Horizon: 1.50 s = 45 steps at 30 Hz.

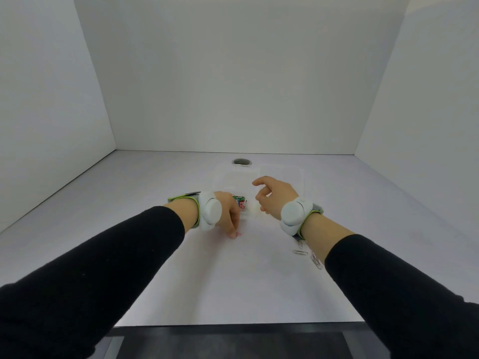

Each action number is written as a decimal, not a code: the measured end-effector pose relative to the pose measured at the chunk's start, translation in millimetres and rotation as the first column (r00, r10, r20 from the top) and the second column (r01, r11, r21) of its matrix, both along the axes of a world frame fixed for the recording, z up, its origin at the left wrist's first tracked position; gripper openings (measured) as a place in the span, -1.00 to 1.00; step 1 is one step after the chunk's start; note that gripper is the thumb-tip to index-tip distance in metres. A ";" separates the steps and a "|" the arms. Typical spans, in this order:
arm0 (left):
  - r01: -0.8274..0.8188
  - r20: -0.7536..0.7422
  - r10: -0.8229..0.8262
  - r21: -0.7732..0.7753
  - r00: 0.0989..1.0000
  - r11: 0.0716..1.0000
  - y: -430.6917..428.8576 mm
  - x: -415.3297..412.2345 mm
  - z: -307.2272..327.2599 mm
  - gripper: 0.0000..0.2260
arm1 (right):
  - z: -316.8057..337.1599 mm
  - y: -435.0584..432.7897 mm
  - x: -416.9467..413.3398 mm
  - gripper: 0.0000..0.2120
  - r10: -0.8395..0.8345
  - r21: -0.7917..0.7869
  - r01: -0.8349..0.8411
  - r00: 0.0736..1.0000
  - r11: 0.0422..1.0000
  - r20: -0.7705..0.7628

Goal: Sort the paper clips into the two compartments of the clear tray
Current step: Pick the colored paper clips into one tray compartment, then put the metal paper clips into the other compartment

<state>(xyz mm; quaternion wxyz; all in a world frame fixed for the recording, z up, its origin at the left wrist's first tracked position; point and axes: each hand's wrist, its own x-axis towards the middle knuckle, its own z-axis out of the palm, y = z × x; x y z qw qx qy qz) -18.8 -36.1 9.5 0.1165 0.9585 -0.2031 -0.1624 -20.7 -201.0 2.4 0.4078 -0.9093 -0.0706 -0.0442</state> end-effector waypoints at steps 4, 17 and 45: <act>0.011 -0.022 -0.008 0.125 1.000 0.992 -5.9 -5.2 3.4 -0.78 | -1.2 -2.2 -6.8 -0.59 0.025 -0.013 -0.025 1.000 1.000 0.008; -0.226 0.357 0.253 -0.115 0.899 0.967 -12.7 15.6 16.5 -0.80 | -3.8 -25.5 -11.5 -0.57 0.018 -0.078 -0.018 1.000 0.997 -0.008; -0.018 0.151 0.022 -0.029 0.988 0.999 -114.3 -30.5 5.9 -0.69 | 29.1 -95.3 -35.3 -0.70 0.060 -0.459 -0.198 0.953 0.866 -0.297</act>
